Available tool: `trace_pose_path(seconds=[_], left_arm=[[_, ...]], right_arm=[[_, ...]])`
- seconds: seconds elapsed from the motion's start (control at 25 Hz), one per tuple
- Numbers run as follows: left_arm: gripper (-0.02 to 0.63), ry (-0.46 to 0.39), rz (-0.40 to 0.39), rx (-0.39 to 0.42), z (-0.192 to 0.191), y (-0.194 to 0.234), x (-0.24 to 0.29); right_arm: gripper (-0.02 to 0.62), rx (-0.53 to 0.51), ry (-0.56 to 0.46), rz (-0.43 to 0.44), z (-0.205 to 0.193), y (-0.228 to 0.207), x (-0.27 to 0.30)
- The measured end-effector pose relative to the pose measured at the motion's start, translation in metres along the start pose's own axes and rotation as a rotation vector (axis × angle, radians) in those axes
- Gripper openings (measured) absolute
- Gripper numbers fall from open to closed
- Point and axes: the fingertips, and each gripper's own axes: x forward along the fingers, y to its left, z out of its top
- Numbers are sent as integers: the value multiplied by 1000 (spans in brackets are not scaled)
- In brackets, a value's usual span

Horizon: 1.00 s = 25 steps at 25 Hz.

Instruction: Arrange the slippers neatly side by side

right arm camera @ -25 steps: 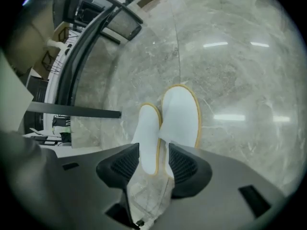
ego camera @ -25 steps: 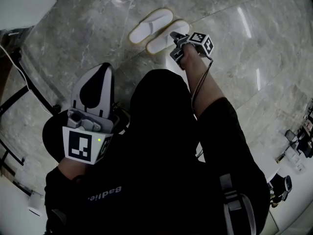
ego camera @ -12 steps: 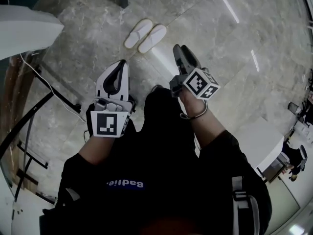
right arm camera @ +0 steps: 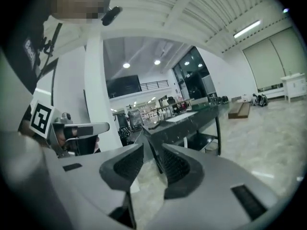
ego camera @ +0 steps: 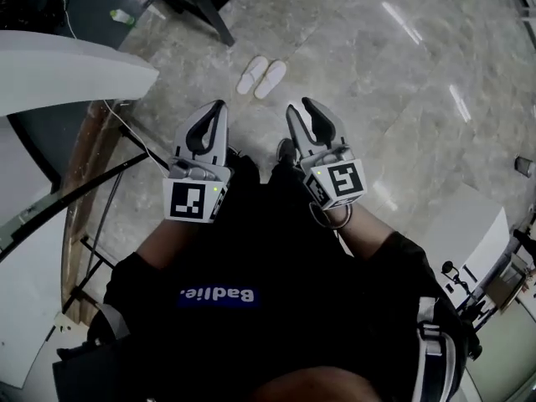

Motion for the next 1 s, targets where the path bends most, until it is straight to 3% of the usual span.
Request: trace_pose_path(seconds=[0.08, 0.2, 0.52, 0.72, 1.0], left_arm=[[-14, -39, -18, 25, 36, -7, -15], [-14, -83, -64, 11, 69, -19, -33], [-14, -35, -296, 25, 70, -20, -80], [-14, -23, -322, 30, 79, -14, -98], [-14, -66, -320, 22, 87, -26, -107]], right_arm=[[99, -50, -50, -4, 35, 13, -21], [0, -89, -88, -73, 65, 24, -42], [0, -74, -126, -275, 74, 86, -71], [0, -79, -129, -280, 79, 124, -77], [0, -121, -122, -275, 84, 130, -83]])
